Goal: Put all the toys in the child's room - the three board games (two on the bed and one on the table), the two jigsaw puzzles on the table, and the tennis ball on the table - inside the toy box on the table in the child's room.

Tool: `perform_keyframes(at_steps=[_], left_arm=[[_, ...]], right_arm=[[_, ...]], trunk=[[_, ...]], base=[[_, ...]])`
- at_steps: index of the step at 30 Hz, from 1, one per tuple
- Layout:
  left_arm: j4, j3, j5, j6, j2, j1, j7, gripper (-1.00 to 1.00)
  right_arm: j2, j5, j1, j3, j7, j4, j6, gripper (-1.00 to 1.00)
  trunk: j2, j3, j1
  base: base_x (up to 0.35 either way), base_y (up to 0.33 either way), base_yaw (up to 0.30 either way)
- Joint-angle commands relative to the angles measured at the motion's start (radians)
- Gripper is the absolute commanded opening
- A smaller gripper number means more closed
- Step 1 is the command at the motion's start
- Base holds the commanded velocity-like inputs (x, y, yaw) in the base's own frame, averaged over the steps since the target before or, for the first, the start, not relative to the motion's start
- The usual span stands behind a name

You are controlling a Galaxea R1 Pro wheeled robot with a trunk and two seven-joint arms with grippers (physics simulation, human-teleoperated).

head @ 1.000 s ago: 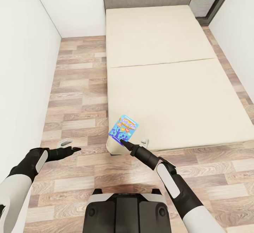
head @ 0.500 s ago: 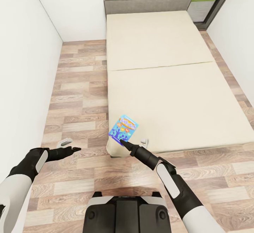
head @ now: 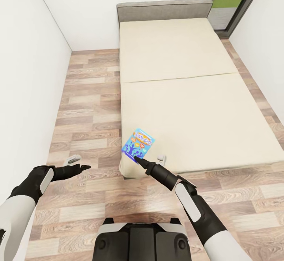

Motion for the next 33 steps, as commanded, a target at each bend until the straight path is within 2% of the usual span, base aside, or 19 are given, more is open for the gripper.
perform_keyframes(at_steps=[1, 33], left_arm=[[0.000, 0.003, 0.004, 0.007, 0.000, -0.001, -0.001, 1.00], [0.000, 0.002, 0.004, 0.008, 0.000, -0.001, -0.001, 1.00]], right_arm=[[0.000, -0.010, 0.000, 0.000, 0.000, 0.000, 0.009, -1.00], [0.000, -0.010, 0.000, 0.000, -0.001, -0.002, 0.009, -1.00]], trunk=[[-0.001, 0.001, 0.001], [-0.001, 0.054, 0.001]], base=[[0.000, 0.000, 0.000], [0.000, 0.000, 0.000]])
